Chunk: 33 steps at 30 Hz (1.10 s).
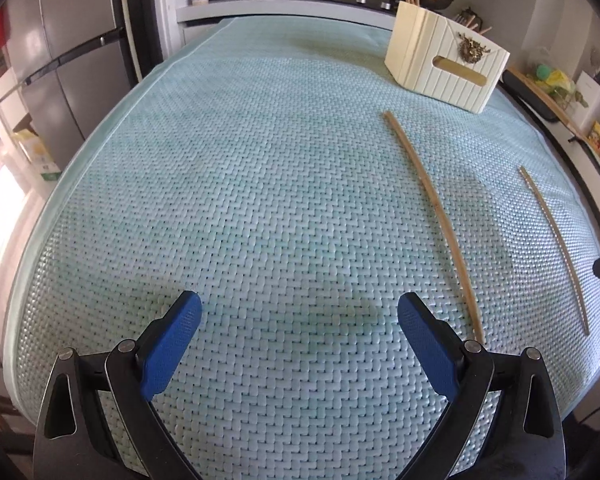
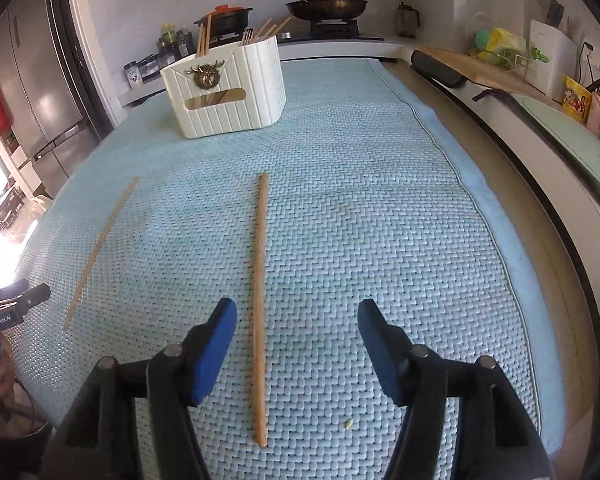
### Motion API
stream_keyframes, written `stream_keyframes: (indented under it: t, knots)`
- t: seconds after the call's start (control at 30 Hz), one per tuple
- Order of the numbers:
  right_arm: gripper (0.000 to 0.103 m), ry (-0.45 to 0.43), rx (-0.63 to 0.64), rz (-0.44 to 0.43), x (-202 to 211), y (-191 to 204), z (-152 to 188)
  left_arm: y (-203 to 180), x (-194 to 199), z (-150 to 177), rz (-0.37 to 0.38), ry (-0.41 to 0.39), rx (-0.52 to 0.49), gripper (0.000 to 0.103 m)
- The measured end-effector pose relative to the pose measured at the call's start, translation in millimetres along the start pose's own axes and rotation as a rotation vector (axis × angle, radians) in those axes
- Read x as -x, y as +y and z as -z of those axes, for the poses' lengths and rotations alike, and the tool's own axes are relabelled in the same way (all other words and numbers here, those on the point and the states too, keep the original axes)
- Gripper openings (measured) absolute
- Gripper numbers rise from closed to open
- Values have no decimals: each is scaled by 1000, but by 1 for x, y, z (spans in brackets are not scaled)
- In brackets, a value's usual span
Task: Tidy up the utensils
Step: 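Grasp a chopstick with the left tool while the right tool grasps the last chopstick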
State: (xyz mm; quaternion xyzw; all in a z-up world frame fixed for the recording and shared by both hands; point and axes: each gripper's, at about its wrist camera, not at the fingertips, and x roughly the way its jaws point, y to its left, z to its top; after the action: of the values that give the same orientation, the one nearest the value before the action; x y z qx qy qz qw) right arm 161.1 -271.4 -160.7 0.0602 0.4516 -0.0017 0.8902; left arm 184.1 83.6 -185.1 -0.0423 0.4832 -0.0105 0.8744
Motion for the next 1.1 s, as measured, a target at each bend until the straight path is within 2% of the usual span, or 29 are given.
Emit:
stream_keyframes:
  t: [0.07,0.2,0.3,0.5,0.57,0.73,0.8,0.83,1.0,1.1]
  knots:
    - [66,0,7,6,-1,0,5,0,-3,2,-38,9,-13,103]
    - [70,-9,35,29,0,9,7,-2,-7,1,-80,17,-12,103]
    - [70,-31,51,-15,6,14,7,-1,-6,1,-85,17,-8,103]
    - [69,-21,114,12,-1,22,3,-1,-5,2,-55,8,-31,103]
    - [66,-2,116,-3,-4,22,-1,0,-3,-2,-14,15,-13,102]
    - [61,50,123,-46,-17,21,-17,-9,2,-31,139,11,23,102]
    - [55,80,124,-64,-26,20,-26,-22,-3,-48,174,19,8,102]
    - [53,93,129,-69,-32,19,-31,-31,-9,-59,180,25,-13,102]
    - [46,141,158,-81,-63,20,-55,-66,-45,-99,93,39,-134,100]
    - [42,179,187,-107,-86,26,-71,-73,-71,-117,92,90,-144,86]
